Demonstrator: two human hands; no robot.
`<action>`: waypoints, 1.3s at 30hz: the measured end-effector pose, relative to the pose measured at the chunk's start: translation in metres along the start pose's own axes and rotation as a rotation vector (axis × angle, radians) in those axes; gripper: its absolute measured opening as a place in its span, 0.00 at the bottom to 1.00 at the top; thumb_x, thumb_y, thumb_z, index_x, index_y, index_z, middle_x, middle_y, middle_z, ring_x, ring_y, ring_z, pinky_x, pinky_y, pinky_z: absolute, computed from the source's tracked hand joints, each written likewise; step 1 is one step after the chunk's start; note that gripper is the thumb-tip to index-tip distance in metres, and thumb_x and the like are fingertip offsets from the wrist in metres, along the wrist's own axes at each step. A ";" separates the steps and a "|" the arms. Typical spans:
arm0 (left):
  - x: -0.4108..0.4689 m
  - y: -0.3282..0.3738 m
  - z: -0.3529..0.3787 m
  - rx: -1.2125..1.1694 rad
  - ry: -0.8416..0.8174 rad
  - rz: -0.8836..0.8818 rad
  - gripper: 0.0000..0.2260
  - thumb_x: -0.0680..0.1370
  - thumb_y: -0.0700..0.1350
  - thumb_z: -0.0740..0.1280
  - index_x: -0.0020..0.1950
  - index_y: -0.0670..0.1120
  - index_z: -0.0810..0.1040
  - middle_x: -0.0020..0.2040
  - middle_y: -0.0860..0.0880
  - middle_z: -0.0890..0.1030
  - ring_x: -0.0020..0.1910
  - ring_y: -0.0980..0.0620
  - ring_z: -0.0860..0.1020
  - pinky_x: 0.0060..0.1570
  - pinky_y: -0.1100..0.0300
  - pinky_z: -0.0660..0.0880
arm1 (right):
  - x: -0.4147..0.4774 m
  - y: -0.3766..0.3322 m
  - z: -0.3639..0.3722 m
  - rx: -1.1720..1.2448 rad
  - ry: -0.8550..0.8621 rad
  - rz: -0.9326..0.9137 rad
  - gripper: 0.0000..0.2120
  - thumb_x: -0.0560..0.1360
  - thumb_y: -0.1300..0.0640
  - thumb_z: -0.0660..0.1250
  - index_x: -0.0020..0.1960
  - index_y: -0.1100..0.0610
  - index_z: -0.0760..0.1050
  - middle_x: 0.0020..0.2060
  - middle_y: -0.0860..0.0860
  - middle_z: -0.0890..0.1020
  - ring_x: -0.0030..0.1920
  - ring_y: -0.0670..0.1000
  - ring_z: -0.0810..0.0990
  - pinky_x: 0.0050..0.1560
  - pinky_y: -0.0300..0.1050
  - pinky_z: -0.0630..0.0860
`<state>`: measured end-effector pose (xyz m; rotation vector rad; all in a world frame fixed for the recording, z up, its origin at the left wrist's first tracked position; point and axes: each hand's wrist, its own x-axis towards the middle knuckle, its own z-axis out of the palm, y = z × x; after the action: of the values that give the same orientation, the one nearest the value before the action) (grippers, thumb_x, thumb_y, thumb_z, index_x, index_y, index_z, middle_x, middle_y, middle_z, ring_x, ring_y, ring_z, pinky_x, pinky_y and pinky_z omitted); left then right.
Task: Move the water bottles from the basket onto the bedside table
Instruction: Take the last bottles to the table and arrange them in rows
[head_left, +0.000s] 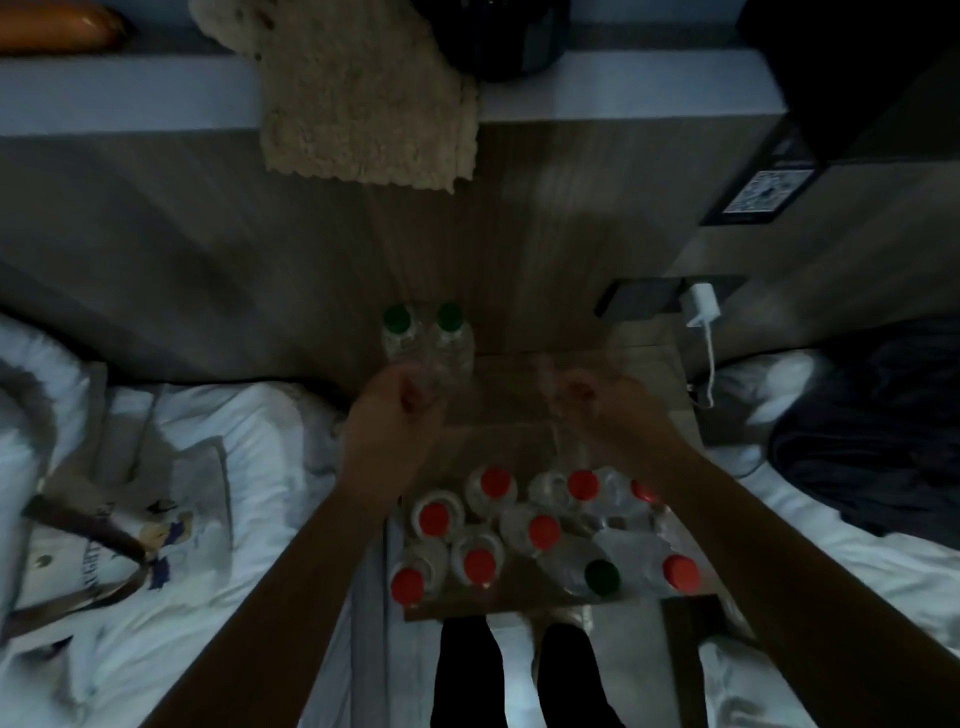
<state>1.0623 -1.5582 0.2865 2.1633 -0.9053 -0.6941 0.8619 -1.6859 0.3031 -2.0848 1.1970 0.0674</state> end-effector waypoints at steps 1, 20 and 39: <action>-0.015 0.008 0.002 0.001 -0.011 0.018 0.10 0.73 0.50 0.68 0.53 0.51 0.75 0.46 0.53 0.79 0.47 0.51 0.78 0.52 0.53 0.76 | -0.015 0.007 -0.005 0.006 0.000 -0.011 0.14 0.78 0.50 0.62 0.62 0.51 0.73 0.49 0.51 0.82 0.46 0.49 0.81 0.49 0.48 0.79; -0.161 0.042 0.127 0.461 -0.342 0.054 0.19 0.73 0.54 0.66 0.61 0.48 0.70 0.55 0.46 0.76 0.50 0.44 0.78 0.48 0.48 0.77 | -0.142 0.128 0.002 -0.161 -0.224 -0.174 0.16 0.75 0.50 0.65 0.61 0.54 0.73 0.55 0.52 0.79 0.53 0.51 0.78 0.54 0.40 0.71; -0.165 0.032 0.172 0.541 -0.218 0.055 0.17 0.75 0.58 0.64 0.60 0.53 0.73 0.49 0.48 0.81 0.48 0.48 0.79 0.41 0.59 0.73 | -0.133 0.138 0.032 -0.235 -0.160 -0.179 0.17 0.73 0.46 0.64 0.59 0.50 0.69 0.48 0.54 0.80 0.49 0.55 0.80 0.49 0.54 0.77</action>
<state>0.8306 -1.5150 0.2372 2.5468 -1.3906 -0.7281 0.6893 -1.6120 0.2525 -2.3329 0.9401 0.2983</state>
